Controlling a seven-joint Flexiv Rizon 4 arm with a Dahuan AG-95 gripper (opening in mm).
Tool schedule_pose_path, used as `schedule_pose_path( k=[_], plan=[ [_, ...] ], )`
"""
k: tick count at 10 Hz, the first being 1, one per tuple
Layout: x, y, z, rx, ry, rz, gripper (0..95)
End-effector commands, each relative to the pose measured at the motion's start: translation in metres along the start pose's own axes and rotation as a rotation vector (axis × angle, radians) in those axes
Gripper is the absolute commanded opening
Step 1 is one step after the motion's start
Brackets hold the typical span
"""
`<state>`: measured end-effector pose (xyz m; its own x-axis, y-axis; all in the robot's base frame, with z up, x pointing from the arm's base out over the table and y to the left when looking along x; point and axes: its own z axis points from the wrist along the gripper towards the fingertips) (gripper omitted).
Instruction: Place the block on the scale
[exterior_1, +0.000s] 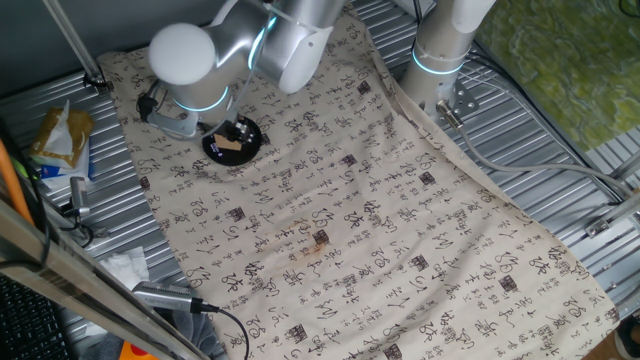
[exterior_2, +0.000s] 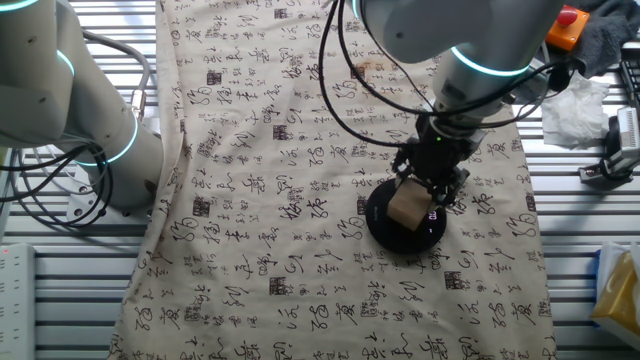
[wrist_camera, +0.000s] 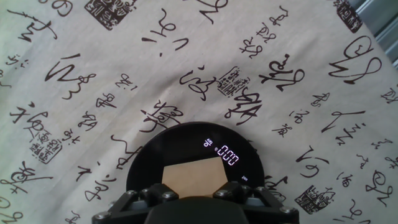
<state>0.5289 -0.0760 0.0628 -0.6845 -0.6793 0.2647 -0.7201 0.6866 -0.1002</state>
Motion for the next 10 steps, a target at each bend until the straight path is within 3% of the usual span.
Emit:
schedule_pose_path(
  k=[1,10],
  plan=[
    [-0.0008,0.0001,0.0013,0.001,-0.003,-0.001,0.0],
    [-0.0006,0.0011,0.0041,0.009,-0.004,0.004,0.0]
  ],
)
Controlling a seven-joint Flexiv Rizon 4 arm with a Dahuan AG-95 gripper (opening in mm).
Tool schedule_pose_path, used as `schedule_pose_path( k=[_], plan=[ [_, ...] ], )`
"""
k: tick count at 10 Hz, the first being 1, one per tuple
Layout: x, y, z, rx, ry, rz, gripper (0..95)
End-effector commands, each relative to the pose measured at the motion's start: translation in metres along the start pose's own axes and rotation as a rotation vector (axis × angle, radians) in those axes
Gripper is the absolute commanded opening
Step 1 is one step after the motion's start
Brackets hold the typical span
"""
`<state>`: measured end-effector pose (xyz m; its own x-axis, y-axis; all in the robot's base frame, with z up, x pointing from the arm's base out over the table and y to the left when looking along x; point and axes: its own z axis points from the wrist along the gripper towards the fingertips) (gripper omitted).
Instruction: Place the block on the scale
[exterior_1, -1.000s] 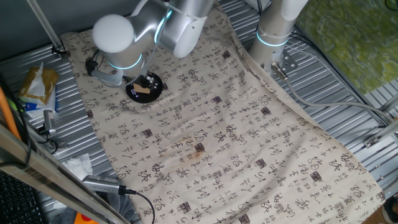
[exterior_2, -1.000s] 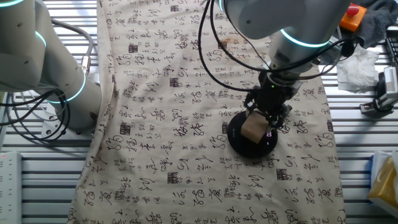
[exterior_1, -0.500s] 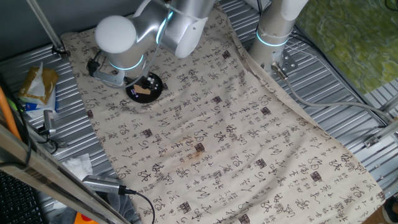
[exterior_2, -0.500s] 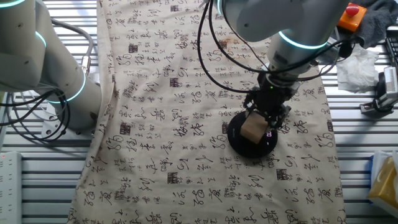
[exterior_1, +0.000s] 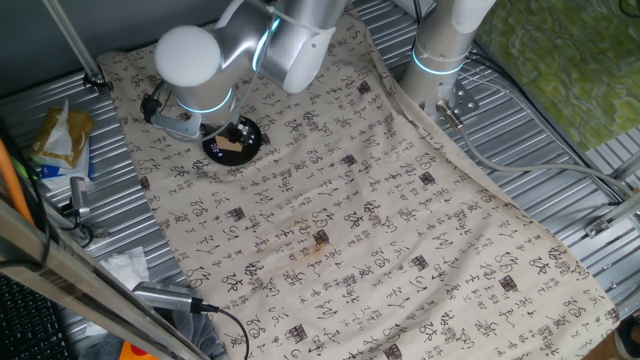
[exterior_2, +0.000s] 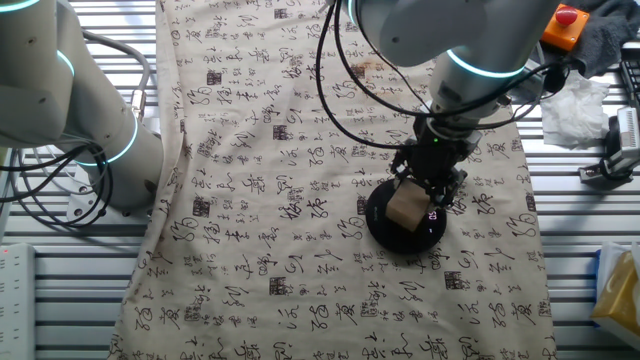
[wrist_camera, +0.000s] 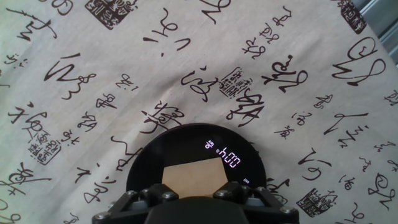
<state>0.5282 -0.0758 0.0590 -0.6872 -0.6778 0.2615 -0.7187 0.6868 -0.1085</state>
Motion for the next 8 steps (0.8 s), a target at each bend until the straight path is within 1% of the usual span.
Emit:
schedule_pose_path(
  k=[1,3,4,5,6,7,8],
  plan=[
    [0.0001,0.0001,0.0003,0.004,-0.006,0.000,19.0],
    [0.0001,0.0001,0.0003,0.012,-0.014,-0.002,19.0],
    [0.0001,0.0001,0.0003,0.018,-0.020,-0.002,38.0],
    [0.0001,0.0001,0.0003,0.029,-0.030,-0.006,38.0],
    [0.0001,0.0001,0.0003,0.033,-0.033,-0.007,38.0],
    [0.0001,0.0001,0.0003,0.034,-0.036,-0.008,57.0],
    [0.0001,0.0001,0.0003,0.037,-0.038,-0.009,57.0]
  ],
)
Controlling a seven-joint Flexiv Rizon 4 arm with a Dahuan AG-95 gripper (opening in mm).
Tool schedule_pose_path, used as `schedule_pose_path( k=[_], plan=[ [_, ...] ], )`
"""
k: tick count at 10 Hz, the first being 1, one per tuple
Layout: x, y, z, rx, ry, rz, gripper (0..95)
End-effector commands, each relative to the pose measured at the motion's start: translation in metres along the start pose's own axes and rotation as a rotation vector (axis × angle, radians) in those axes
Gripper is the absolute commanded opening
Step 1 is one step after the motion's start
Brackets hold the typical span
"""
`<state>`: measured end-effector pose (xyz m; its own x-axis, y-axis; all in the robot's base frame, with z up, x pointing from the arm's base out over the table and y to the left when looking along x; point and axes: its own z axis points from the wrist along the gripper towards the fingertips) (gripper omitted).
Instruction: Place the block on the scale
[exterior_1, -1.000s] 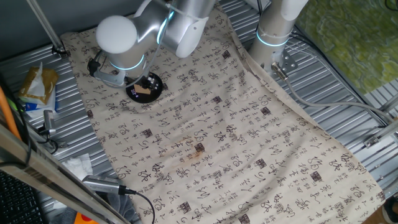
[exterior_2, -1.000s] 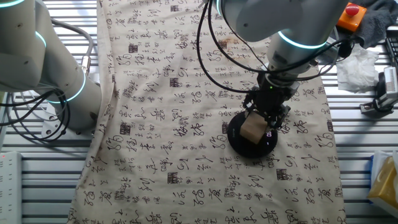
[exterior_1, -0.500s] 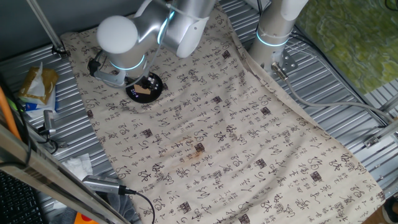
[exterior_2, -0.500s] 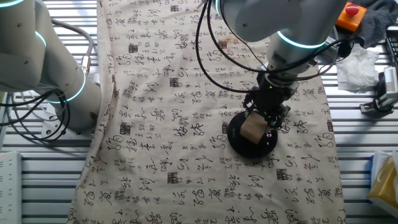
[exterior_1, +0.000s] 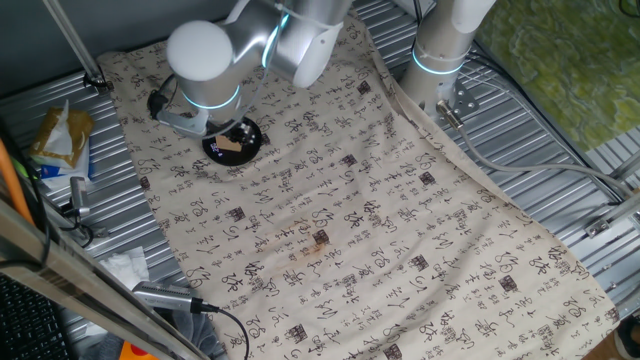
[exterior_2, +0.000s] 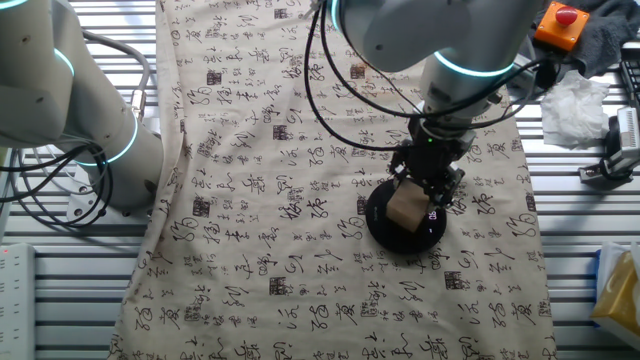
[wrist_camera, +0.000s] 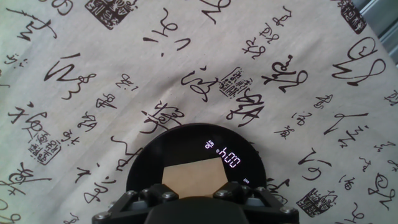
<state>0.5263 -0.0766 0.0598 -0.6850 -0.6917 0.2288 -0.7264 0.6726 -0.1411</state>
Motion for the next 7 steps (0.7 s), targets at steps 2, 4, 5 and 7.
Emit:
schedule_pose_path(
  k=[2,4,5,7],
  plan=[
    [-0.0020,-0.0005,0.0012,0.010,-0.011,-0.004,57.0],
    [-0.0021,-0.0005,0.0013,0.010,-0.015,0.002,57.0],
    [-0.0021,-0.0005,0.0013,0.011,-0.017,0.006,76.0],
    [-0.0021,-0.0005,0.0014,0.012,-0.022,0.013,76.0]
  ],
)
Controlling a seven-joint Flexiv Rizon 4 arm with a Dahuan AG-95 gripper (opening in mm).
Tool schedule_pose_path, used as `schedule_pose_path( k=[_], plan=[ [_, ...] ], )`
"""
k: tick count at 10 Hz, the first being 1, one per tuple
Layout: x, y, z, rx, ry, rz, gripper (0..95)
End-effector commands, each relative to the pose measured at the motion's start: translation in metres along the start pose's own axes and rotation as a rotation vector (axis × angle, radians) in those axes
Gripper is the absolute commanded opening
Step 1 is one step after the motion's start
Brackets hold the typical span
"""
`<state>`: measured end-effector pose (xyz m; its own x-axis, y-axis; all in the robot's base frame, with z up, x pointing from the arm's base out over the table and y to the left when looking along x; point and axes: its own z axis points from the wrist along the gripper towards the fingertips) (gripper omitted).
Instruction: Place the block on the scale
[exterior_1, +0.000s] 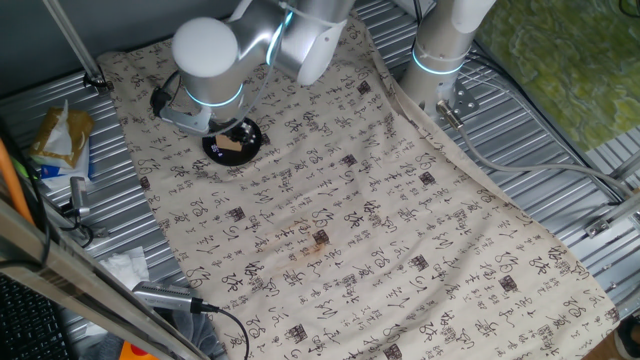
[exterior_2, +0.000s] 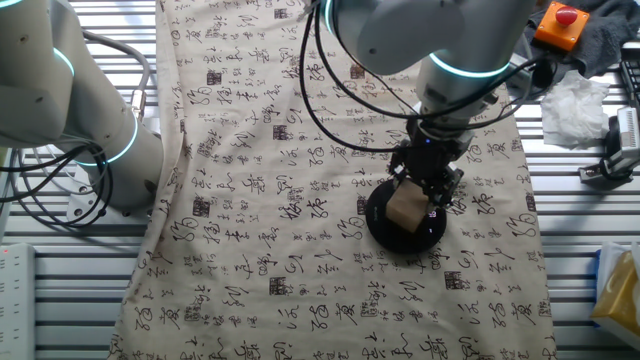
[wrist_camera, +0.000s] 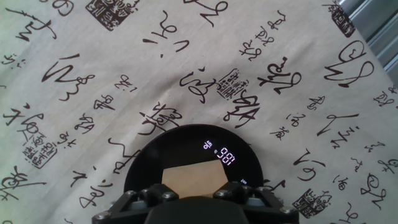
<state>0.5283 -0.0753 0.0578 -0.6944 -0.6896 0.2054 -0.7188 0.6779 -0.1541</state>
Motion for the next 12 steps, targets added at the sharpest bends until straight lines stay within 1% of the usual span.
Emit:
schedule_pose_path(
  k=[1,3,5,7,8,9,10,11,12],
  plan=[
    [0.000,0.000,0.001,0.002,-0.006,0.007,76.0],
    [0.000,0.000,0.001,-0.002,-0.012,0.008,76.0],
    [0.002,-0.002,-0.005,-0.013,-0.009,0.006,76.0],
    [0.005,-0.005,-0.016,-0.023,-0.004,0.009,76.0],
    [0.005,-0.007,-0.024,-0.030,-0.005,0.017,76.0],
    [0.005,-0.009,-0.031,-0.041,-0.016,0.031,76.0],
    [0.004,-0.011,-0.039,-0.055,-0.032,0.079,57.0],
    [0.003,-0.012,-0.044,-0.065,-0.039,0.122,57.0],
    [-0.001,-0.015,-0.053,-0.073,-0.044,0.195,38.0]
  ],
)
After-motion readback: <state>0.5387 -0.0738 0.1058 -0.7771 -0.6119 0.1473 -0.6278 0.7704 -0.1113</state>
